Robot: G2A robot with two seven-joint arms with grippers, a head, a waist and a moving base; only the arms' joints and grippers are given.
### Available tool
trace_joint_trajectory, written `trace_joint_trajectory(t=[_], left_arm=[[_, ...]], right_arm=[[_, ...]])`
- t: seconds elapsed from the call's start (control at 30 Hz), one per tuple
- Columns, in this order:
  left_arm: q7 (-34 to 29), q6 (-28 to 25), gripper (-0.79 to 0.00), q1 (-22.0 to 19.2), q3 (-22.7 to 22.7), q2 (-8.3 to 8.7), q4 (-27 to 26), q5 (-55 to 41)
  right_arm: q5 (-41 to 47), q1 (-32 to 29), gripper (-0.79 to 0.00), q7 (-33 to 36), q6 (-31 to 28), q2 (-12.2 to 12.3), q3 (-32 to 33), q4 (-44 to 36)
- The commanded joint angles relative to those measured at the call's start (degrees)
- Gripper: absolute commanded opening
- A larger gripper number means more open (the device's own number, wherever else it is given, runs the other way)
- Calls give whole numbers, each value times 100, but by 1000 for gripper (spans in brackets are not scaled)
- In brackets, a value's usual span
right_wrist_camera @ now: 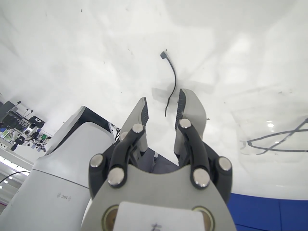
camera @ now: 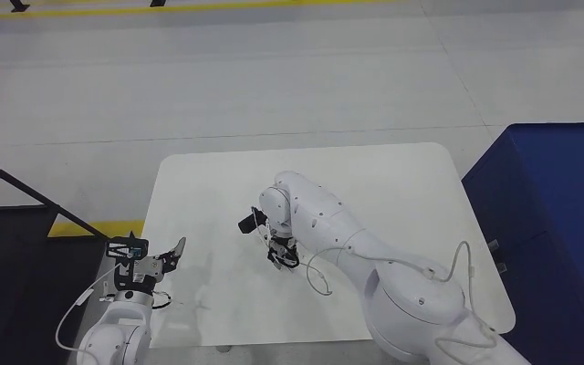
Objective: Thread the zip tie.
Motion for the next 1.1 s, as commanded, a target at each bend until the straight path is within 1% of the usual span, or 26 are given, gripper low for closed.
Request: trace_joint_trajectory(t=[0.0,0.2,0.47,0.6,0.73,0.87,0.97,1.07], left_arm=[[0,0,0,0,0,0,0,0],[0,0,0,0,0,0,0,0],[0,0,0,0,0,0,0,0],[0,0,0,0,0,0,0,0],[0,0,0,0,0,0,0,0],[0,0,0,0,0,0,0,0],[0,0,0,0,0,0,0,0],[0,0,0,0,0,0,0,0]], right_arm=[[-7,1,-579,-32,-4,-17,23,60],[4,-10,-622,-62,29,-67,105,260],[-2,-47,-650,-70,-5,-128,194,428],[6,-70,-690,-85,105,-154,245,532],[-21,-96,-708,-117,208,-177,279,612],[31,-111,-785,-143,247,-184,352,700],[70,-92,-785,-110,148,-176,408,736],[284,-12,-785,-7,-192,-140,548,775]])
